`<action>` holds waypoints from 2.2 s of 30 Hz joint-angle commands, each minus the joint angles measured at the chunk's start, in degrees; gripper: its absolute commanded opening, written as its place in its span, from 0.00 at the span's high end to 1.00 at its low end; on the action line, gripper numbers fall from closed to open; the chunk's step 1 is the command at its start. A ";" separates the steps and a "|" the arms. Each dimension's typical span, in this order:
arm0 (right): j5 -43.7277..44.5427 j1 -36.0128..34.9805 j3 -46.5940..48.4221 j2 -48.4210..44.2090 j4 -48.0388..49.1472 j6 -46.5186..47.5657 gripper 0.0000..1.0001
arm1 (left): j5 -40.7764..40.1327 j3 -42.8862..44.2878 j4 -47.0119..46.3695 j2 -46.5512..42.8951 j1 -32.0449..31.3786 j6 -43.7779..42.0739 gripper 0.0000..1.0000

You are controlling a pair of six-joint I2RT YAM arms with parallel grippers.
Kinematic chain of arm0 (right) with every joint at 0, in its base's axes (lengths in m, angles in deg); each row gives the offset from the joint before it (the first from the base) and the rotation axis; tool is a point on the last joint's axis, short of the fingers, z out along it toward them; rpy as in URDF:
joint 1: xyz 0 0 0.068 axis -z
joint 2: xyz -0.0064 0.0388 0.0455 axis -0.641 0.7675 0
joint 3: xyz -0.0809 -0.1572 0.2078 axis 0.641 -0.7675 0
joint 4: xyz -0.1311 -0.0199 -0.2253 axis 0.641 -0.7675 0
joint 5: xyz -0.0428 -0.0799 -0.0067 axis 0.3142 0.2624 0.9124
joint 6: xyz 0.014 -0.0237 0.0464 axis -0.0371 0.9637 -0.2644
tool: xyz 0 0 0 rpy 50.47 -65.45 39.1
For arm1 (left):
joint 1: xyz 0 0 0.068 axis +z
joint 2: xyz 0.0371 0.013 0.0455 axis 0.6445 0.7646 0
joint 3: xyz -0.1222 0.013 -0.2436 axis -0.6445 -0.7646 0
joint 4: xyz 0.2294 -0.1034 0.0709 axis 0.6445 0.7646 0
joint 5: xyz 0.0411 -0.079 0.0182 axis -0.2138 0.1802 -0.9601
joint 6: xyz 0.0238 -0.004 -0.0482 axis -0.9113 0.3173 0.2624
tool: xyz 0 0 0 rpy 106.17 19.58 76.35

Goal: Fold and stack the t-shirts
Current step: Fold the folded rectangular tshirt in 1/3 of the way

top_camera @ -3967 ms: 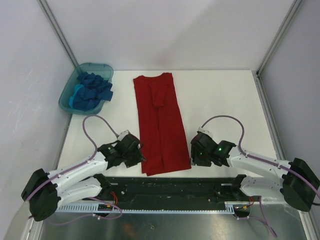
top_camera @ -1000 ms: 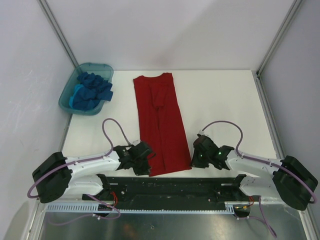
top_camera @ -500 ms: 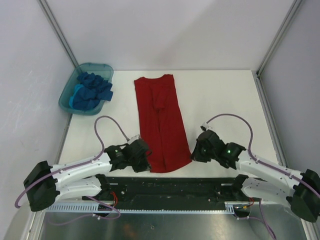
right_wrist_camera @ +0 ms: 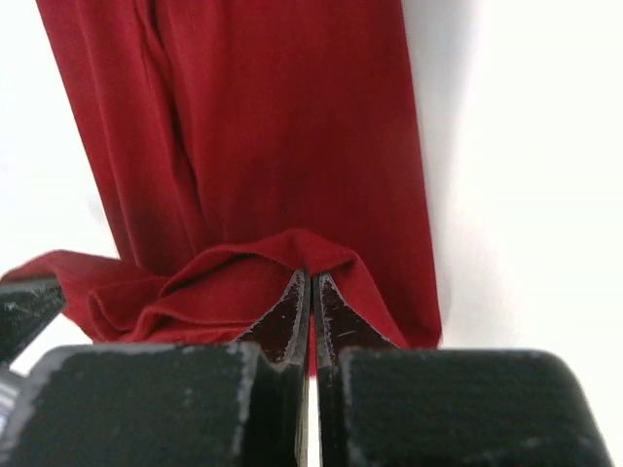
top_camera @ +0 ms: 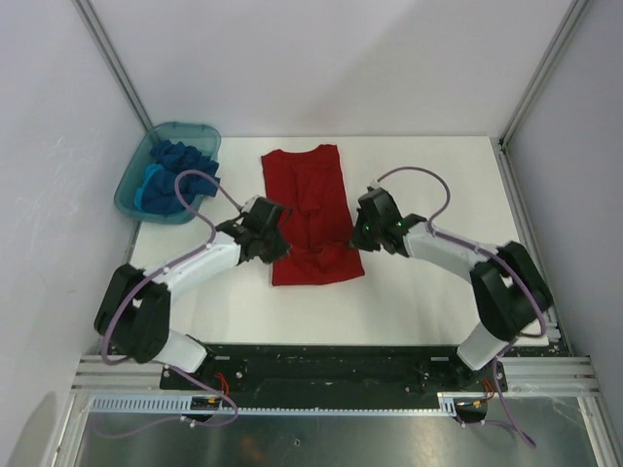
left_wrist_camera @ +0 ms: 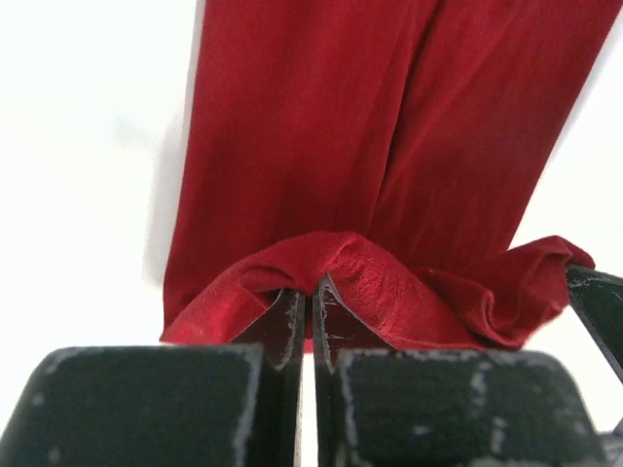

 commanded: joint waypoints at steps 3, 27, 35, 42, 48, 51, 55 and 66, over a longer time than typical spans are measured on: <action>-0.50 4.34 14.54 13.96 6.89 2.21 1.00 | -1.91 10.09 -5.07 10.38 6.41 -5.93 1.00; -2.07 9.70 28.78 25.20 6.15 1.95 1.00 | 5.28 25.51 -7.26 26.57 14.57 -11.31 1.00; -3.27 10.99 29.98 26.85 6.64 2.98 1.00 | 9.40 27.84 -7.63 29.93 16.46 -13.15 1.00; -4.18 11.82 30.44 28.15 7.21 3.80 1.00 | 9.66 27.51 -7.75 30.42 17.80 -13.78 1.00; -5.11 12.41 30.77 28.50 7.87 4.18 1.00 | 10.46 28.50 -7.94 31.47 18.41 -15.11 1.00; -5.76 12.53 31.89 28.99 7.36 5.01 0.98 | 10.77 28.80 -8.26 31.25 18.99 -16.55 0.91; -5.66 12.54 34.95 29.26 4.42 7.14 0.66 | 10.94 28.98 -9.00 28.80 20.20 -19.06 0.51; -1.55 7.51 35.93 24.47 -1.75 12.80 0.69 | 14.40 21.50 -9.12 19.75 19.42 -22.10 0.76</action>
